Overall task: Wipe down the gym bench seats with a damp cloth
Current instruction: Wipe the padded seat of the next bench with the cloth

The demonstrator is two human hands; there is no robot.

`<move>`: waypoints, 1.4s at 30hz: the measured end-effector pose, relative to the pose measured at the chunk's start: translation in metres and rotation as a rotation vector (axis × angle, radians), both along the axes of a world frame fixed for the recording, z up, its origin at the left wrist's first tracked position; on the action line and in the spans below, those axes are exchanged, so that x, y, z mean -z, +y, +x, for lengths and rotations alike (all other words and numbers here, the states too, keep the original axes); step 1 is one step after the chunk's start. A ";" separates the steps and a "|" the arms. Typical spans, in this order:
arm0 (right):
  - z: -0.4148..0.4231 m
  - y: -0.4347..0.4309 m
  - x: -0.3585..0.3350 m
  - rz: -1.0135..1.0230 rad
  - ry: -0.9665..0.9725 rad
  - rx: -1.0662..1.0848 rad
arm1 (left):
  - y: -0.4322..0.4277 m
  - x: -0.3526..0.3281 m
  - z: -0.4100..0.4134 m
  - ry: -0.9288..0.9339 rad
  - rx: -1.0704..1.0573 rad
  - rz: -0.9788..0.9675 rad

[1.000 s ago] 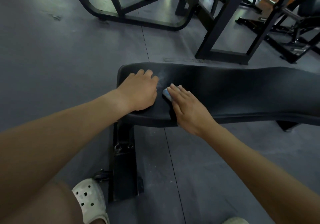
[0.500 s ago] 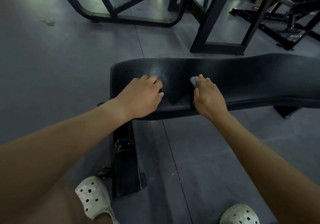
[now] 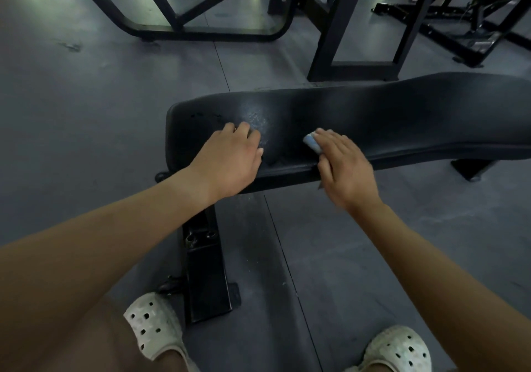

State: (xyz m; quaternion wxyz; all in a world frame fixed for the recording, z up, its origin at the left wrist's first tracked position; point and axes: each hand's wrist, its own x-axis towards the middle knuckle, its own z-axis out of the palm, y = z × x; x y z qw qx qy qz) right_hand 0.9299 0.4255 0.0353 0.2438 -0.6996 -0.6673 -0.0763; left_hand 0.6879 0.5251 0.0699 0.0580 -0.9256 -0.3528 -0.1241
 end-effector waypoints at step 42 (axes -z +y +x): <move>-0.025 -0.004 0.021 0.108 -0.149 -0.113 | -0.011 0.000 0.014 0.101 -0.085 0.050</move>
